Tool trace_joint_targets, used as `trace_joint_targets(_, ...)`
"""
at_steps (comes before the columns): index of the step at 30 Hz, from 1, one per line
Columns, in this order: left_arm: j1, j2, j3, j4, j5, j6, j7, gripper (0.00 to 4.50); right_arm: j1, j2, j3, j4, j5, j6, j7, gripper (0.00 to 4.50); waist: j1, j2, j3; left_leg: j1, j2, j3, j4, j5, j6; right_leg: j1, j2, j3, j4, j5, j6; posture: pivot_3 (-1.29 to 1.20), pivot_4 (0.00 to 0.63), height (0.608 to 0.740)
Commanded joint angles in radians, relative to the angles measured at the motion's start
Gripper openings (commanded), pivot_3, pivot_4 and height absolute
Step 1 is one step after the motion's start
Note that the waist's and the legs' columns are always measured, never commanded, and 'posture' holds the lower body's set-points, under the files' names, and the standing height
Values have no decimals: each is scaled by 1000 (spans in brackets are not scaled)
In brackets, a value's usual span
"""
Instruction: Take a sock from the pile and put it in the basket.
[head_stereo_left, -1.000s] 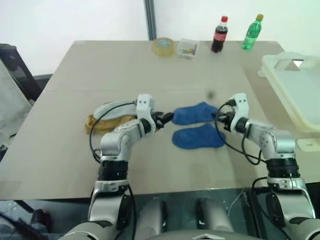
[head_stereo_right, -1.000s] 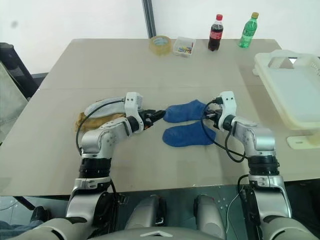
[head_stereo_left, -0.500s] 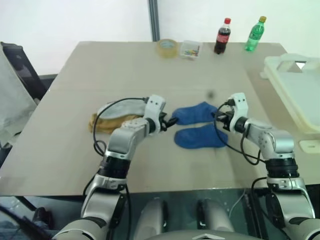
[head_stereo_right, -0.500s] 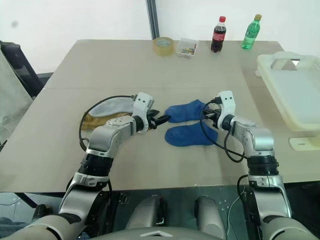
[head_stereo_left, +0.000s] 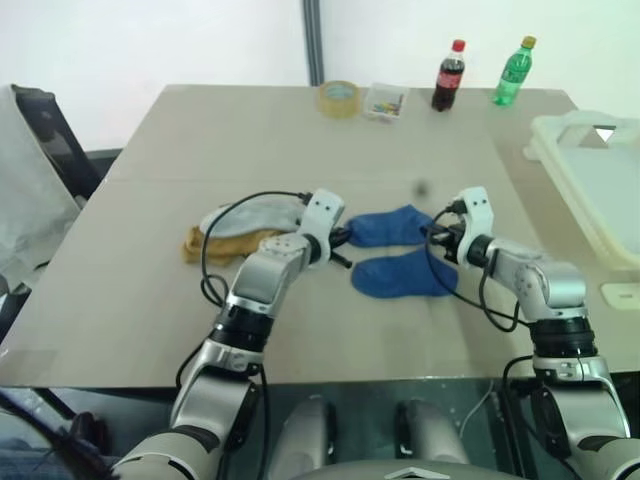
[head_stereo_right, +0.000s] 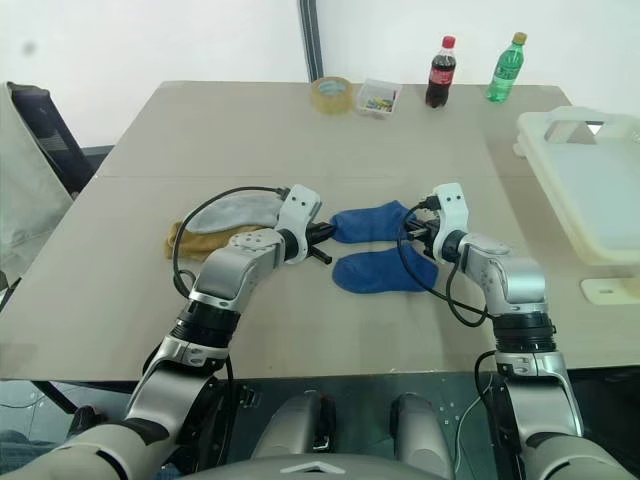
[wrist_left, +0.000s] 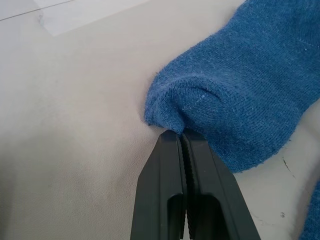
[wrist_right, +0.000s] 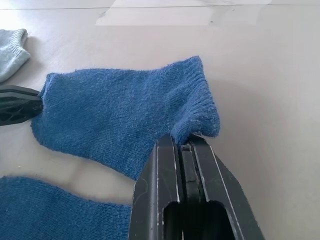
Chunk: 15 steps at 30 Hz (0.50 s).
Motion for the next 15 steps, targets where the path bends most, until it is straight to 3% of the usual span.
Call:
trace_joint_targets(1,48,-18,-11,48,9,-15,5,29,-8,-3,-7,-44,5,-22,8,0,1,0,0,0,0,0,0,0,0,0,0,0,0,0,0,0,150,740)
trace_joint_targets(7,120,-46,107,-160,-96,-104,-17,29,4,-20,-38,-149,38,37,-4,0,-2,0,1,-7,1,0,0,0,0,-7,0,0,0,1,1,0,150,740)
trace_joint_targets(15,281,-9,202,-532,-260,100,-5,29,131,-64,-197,-517,212,318,-70,0,0,-1,2,-19,1,0,-1,0,0,-19,0,0,-1,2,4,0,150,740)
